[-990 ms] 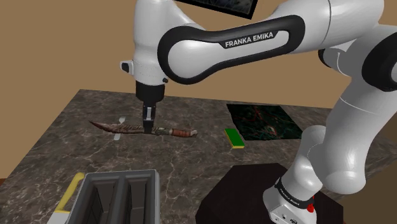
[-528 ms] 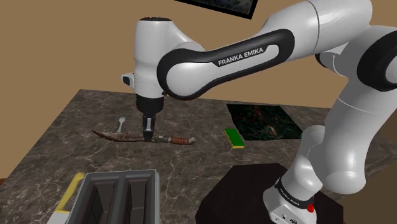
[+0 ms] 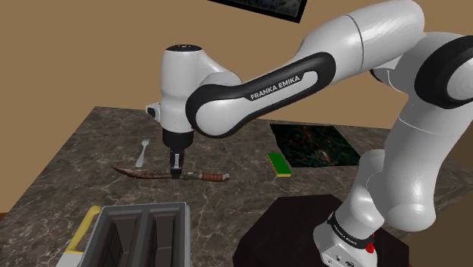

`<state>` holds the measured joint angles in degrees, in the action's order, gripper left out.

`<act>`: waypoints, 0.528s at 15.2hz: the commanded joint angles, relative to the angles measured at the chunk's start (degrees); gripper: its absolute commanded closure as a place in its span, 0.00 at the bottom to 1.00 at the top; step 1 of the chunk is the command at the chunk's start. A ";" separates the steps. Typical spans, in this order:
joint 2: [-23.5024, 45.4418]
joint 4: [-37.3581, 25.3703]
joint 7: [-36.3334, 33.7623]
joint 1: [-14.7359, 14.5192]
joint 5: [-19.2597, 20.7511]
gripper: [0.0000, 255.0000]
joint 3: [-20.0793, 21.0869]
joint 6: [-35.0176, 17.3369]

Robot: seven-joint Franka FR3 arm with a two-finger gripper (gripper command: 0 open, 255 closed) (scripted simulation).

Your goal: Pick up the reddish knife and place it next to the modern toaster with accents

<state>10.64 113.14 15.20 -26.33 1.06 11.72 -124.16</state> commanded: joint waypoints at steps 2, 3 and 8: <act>1.03 1.06 -0.29 -0.14 0.28 1.00 -0.01 -2.10; 1.41 1.37 -0.35 -0.17 0.38 1.00 -0.03 -2.79; 3.46 2.77 -0.66 -0.31 0.93 1.00 -0.19 -6.20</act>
<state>13.60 115.82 14.64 -26.58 1.85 11.56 -129.75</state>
